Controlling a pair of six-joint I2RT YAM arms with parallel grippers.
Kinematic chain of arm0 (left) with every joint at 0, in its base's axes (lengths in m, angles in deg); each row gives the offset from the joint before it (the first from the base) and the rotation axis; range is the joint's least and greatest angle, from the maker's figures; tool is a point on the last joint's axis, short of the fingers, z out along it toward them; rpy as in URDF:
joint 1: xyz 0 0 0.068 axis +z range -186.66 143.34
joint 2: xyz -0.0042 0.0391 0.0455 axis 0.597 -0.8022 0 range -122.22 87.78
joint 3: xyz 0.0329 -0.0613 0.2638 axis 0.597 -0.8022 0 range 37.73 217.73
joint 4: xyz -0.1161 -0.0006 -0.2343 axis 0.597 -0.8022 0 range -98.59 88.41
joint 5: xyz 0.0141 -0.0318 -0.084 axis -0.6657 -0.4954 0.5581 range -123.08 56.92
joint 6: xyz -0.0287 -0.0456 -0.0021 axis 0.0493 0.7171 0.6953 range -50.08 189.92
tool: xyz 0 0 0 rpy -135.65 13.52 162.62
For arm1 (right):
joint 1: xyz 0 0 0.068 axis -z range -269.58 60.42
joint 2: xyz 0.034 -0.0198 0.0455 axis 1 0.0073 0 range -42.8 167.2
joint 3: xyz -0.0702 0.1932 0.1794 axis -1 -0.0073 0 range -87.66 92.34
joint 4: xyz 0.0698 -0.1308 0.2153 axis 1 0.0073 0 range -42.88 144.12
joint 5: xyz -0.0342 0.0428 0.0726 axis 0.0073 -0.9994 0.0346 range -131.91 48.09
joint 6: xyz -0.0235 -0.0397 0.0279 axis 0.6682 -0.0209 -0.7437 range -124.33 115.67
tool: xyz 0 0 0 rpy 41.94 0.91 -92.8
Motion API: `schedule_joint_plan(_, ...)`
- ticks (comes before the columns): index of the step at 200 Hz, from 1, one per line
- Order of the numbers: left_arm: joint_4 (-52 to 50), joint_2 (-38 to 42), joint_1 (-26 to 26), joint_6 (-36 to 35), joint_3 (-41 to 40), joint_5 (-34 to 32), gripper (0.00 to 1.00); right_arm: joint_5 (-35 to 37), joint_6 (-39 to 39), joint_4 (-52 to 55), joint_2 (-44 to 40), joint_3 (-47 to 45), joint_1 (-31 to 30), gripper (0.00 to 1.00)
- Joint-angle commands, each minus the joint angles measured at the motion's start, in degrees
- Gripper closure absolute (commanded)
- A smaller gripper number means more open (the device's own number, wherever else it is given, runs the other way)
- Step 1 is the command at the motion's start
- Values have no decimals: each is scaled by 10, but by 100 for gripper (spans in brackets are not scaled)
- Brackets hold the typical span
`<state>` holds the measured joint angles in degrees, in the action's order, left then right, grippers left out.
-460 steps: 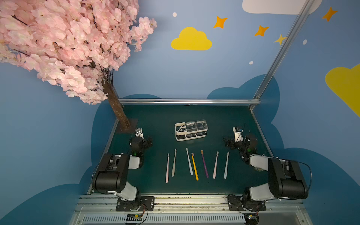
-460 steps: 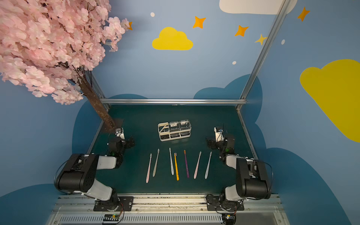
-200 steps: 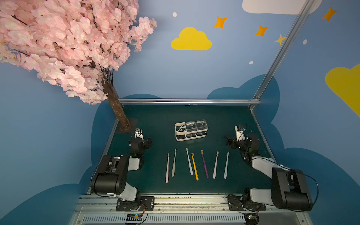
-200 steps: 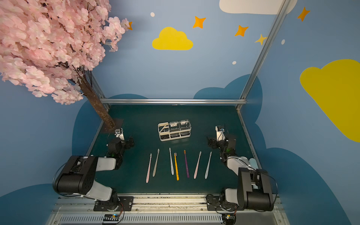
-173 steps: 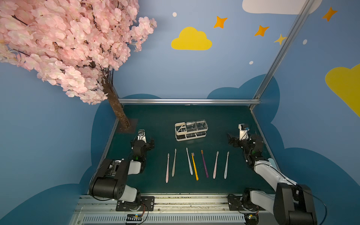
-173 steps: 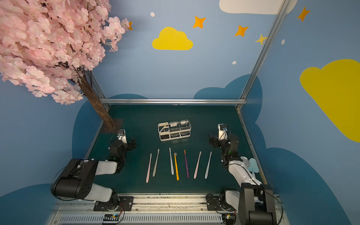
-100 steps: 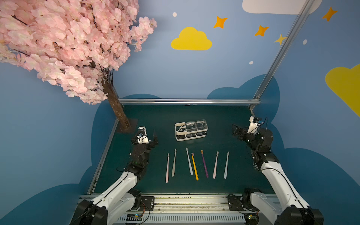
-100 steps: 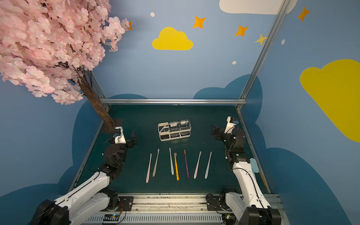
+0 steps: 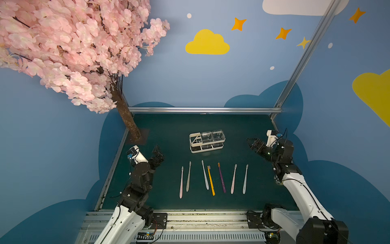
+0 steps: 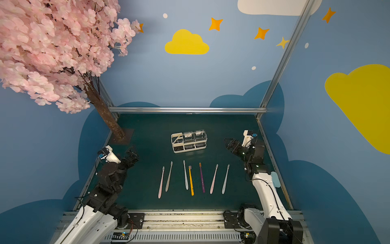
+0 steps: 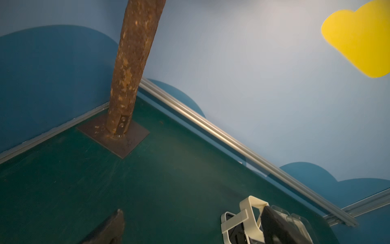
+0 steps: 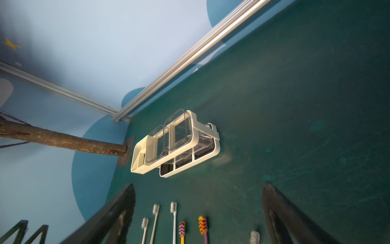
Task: Place the toothbrush into the toothbrush holder
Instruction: Pick up the toothbrush from the center of the board.
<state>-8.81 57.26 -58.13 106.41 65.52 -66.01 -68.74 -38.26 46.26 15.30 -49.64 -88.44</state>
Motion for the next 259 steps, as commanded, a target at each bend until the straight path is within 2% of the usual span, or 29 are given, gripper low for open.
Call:
schedule_joint_plan(1, -96, -46, -7, 13, 42, 5, 0, -21, 11, 18, -5, 15, 0, 7)
schedule_joint_plan(48, -201, -165, -7, 3, 129, 45, 0, 17, 18, 21, -26, -12, -7, 7)
schedule_joint_plan(115, -323, -280, -15, 28, 174, 151, 0, 26, 26, 28, -11, -14, -20, 8)
schedule_joint_plan(152, -348, -348, -52, 16, 199, 141, 0, 29, 29, 28, -9, -12, -27, 8)
schedule_joint_plan(242, -388, -522, -99, 25, 290, 189, 1, 41, 38, 38, 0, -6, -40, 8)
schedule_joint_plan(259, -381, -548, -105, 26, 298, 199, 6, 43, 40, 40, -1, -6, -42, 8)
